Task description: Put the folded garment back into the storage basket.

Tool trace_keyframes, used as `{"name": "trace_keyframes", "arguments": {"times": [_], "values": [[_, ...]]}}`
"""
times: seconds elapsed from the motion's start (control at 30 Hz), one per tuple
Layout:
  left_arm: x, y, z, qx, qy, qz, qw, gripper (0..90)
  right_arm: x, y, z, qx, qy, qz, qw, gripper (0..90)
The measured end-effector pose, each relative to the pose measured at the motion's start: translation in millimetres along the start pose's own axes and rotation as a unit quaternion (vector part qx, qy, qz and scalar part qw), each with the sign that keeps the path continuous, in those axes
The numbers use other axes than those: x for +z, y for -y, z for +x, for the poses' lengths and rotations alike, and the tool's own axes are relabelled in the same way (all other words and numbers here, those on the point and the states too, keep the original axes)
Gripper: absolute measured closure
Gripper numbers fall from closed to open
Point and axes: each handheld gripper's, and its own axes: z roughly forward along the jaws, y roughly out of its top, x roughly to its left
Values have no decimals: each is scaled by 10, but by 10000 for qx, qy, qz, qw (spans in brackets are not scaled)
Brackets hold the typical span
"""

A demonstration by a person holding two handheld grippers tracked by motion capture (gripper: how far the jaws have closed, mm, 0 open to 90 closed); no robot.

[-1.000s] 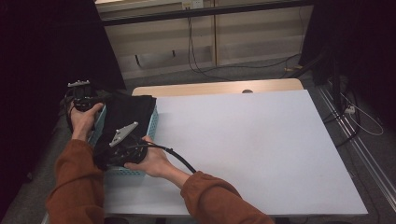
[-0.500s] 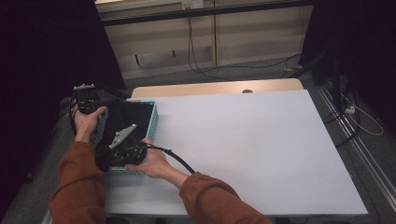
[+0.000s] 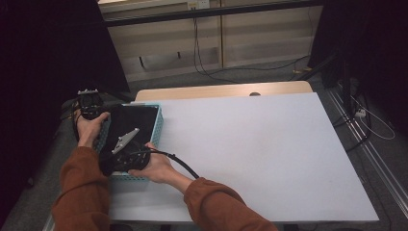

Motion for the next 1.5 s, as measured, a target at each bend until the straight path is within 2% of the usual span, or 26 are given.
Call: {"name": "trace_keyframes", "arguments": {"times": [0.13,0.23,0.27,0.33,0.4,0.47,0.57,0.6,0.73,0.8,0.9,0.97,1.03,1.07,1.13,1.23,1.37,1.5], "values": [[34,-6,-19,36,-150,118,9998,833,16,-6,-11,-37,-25,30,10000,832],[43,3,-17,15,-102,120,9999,832,18,-7,-16,-22,-35,48,10000,831],[48,11,-7,-64,-60,109,9999,833,19,-7,-23,-38,-40,51,10000,831],[58,20,-5,-79,-79,128,9999,832,16,-6,-29,-9,-45,73,10000,831],[77,16,-22,49,-96,209,9997,832,21,-8,-40,-28,-45,99,9999,830],[94,8,-34,91,-106,266,9995,832,29,-9,-44,-48,-40,134,9999,830],[117,10,-33,54,-144,324,9994,831,35,-10,-53,-49,-44,153,9999,830],[118,11,-28,105,-157,372,9991,830,37,-10,-54,-58,-42,162,9998,830],[138,32,-28,9,-149,343,9993,828,43,-13,-60,-70,-42,202,9998,829],[133,32,-23,61,-153,393,9991,824,45,-12,-59,-99,-28,229,9997,827],[128,26,-35,-9,-162,366,9992,811,49,-11,-68,-88,-42,209,9997,826],[120,21,-26,-50,-199,360,9991,764,50,-9,-70,-80,-46,209,9997,823],[116,19,-20,-68,-182,413,9990,665,53,-8,-74,-82,-53,190,9998,820],[108,18,-20,-5,-157,425,9990,641,54,-8,-74,-68,-53,186,9998,819],[94,11,-38,-19,-158,383,9991,603,56,-11,-77,-52,-65,187,9998,815],[49,-11,-55,50,-142,362,9992,494,55,-12,-90,-58,-67,190,9998,812],[-90,-39,-76,-20,-84,130,9999,386,47,-12,-113,-31,-47,146,9999,804],[-246,-28,-90,59,-106,43,9999,330,25,-17,-134,-46,30,138,9999,800]]}}
